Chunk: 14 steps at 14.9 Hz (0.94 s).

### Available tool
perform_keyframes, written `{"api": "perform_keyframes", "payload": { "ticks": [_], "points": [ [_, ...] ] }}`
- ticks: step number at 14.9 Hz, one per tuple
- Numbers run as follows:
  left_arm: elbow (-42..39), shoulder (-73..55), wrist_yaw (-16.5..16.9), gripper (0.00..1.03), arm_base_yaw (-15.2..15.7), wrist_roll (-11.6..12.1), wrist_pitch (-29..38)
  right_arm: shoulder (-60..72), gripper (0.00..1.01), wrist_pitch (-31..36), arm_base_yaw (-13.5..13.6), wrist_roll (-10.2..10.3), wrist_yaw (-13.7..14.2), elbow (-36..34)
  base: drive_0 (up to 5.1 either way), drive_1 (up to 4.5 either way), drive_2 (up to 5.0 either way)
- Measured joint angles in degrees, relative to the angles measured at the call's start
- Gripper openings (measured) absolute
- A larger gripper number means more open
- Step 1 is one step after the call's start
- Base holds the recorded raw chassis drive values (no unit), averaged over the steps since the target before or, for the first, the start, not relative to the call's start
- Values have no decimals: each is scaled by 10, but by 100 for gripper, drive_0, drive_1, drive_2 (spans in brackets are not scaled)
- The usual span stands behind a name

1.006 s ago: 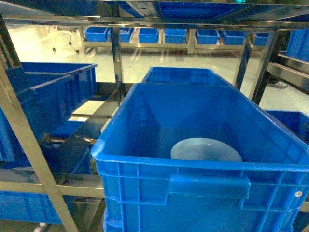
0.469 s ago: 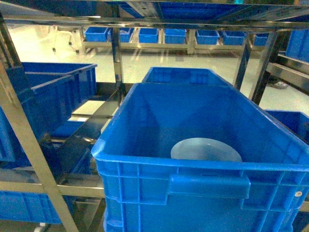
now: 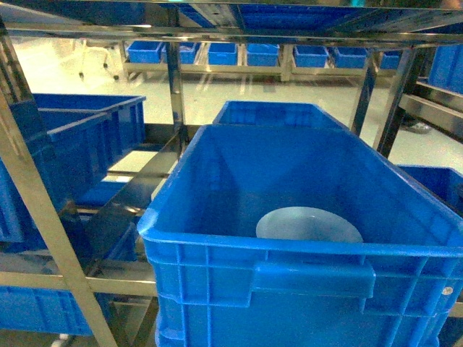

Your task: Place blue tray on left shelf second layer neatly

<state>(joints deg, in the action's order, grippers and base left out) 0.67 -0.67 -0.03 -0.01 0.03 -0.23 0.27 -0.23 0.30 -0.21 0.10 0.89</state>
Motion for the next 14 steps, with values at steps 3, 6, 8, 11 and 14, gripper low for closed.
{"api": "perform_keyframes", "payload": {
  "ticks": [3,6,8,11,14],
  "points": [
    [0,0,0,98,0,0,0,0,86,0,0,0,0,0,0,0,0],
    [0,0,0,98,0,0,0,0,97,0,0,2,0,0,0,0,0],
    [0,0,0,98,0,0,0,0,98,0,0,2,0,0,0,0,0],
    [0,0,0,98,0,0,0,0,98,0,0,2,0,0,0,0,0],
    [0,0,0,98,0,0,0,0,98,0,0,2,0,0,0,0,0]
  ]
}}
